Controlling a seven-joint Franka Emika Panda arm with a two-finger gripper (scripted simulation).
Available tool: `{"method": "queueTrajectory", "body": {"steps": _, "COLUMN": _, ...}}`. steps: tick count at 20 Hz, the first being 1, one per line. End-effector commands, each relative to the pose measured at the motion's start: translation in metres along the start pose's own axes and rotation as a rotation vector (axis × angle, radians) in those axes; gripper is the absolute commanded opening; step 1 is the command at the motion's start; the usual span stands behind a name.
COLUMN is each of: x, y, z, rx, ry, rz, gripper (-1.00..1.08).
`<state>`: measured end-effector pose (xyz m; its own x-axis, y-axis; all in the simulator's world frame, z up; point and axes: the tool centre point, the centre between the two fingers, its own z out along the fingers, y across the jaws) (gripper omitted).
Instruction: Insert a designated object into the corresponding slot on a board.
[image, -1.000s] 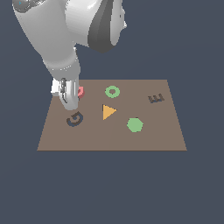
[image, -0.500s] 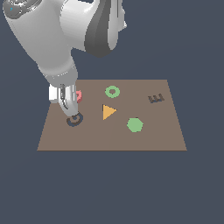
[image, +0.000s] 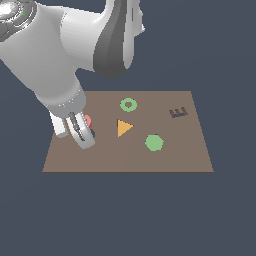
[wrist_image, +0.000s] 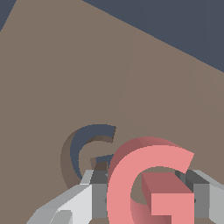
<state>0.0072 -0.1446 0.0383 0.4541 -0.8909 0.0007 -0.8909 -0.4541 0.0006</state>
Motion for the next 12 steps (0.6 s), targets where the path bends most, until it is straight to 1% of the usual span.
{"method": "queueTrajectory", "body": {"steps": 1, "x": 0.003, "y": -0.011, "z": -0.001, "rx": 0.0, "ry": 0.0, "rz": -0.058, "gripper": -1.0}}
{"method": "queueTrajectory", "body": {"steps": 6, "x": 0.006, "y": -0.027, "z": -0.002, "rx": 0.0, "ry": 0.0, "rz": -0.133, "gripper": -1.0}}
{"method": "queueTrajectory", "body": {"steps": 12, "x": 0.007, "y": -0.035, "z": -0.002, "rx": 0.001, "ry": 0.0, "rz": -0.17, "gripper": -1.0}}
